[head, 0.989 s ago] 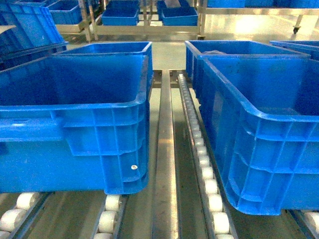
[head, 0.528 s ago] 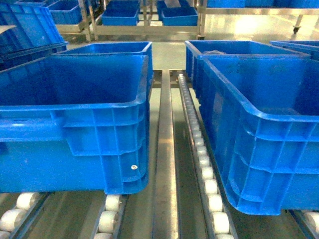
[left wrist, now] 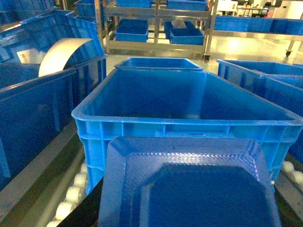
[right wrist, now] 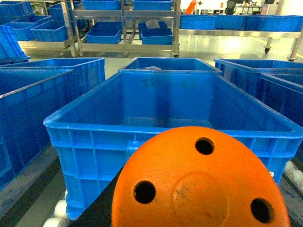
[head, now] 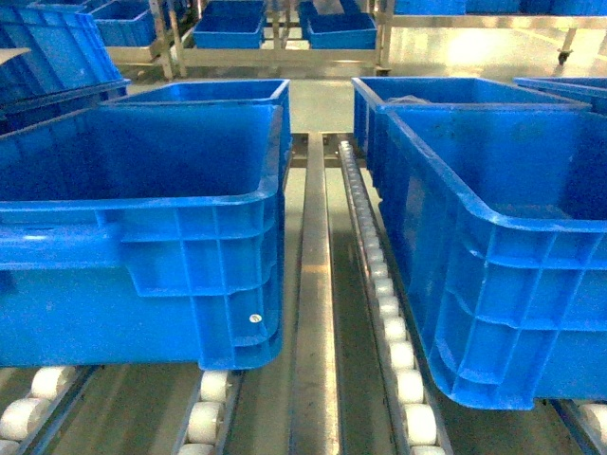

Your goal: Sort blue parts and orange caps into right shelf containers

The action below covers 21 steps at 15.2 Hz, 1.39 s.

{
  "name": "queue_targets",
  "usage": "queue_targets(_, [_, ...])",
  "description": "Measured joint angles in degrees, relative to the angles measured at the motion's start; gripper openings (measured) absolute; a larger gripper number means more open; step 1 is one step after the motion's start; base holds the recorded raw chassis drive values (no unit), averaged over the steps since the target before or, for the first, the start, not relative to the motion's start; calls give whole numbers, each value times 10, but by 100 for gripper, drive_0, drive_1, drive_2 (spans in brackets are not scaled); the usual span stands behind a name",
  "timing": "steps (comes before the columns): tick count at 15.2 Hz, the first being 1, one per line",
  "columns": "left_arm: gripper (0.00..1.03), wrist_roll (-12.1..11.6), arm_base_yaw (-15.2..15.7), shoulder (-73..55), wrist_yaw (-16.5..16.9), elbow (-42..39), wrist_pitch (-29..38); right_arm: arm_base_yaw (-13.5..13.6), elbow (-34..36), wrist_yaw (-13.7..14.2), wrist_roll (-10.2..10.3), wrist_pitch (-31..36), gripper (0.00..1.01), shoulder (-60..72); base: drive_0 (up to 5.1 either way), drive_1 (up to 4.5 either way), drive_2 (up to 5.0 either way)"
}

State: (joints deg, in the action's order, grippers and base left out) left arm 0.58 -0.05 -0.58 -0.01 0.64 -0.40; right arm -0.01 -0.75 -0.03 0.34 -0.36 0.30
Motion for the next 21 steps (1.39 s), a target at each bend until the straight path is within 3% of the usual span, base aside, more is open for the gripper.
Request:
queue_targets(5, [41, 0, 0, 0, -1, 0, -1, 0, 0, 1, 0, 1, 42, 0, 0, 0, 0])
queue_targets(6, [41, 9, -24, -18, -50, 1, 3, 27, 0, 62, -7, 33, 42, 12, 0, 0, 0])
queue_targets(7, [41, 19, -43, -54, -80, 1, 34, 47, 0, 83, -6, 60, 42, 35, 0, 0, 0])
queue_targets(8, [41, 22, -54, -91, -85, 1, 85, 56, -1, 87, -6, 111, 42, 81, 0, 0, 0])
queue_targets(10, [41, 22, -34, -263, -46, 37, 251, 39, -38, 66, -7, 261, 42, 240, 0, 0, 0])
queue_targets(11, [41, 23, -19, -383, -16, 96, 341, 25, -92, 40, -8, 342, 42, 348, 0, 0, 0])
queue_targets(12, [41, 41, -5, -507, 14, 193, 377, 14, -171, 12, -17, 399, 42, 466, 0, 0, 0])
queue_targets(14, [41, 61, 2, -574, 30, 257, 362, 13, -228, 0, -26, 398, 42, 534, 0, 0, 0])
queue_targets(16, [50, 72, 6, -658, 31, 330, 358, 7, -294, -10, -27, 405, 43, 621, 0, 0, 0])
queue_targets(19, [66, 73, 11, -796, 27, 453, 310, 7, -417, 11, -33, 358, 59, 768, 0, 0, 0])
queue_targets(21, [73, 75, 10, -843, 22, 491, 298, 7, -457, 26, -36, 342, 66, 823, 0, 0, 0])
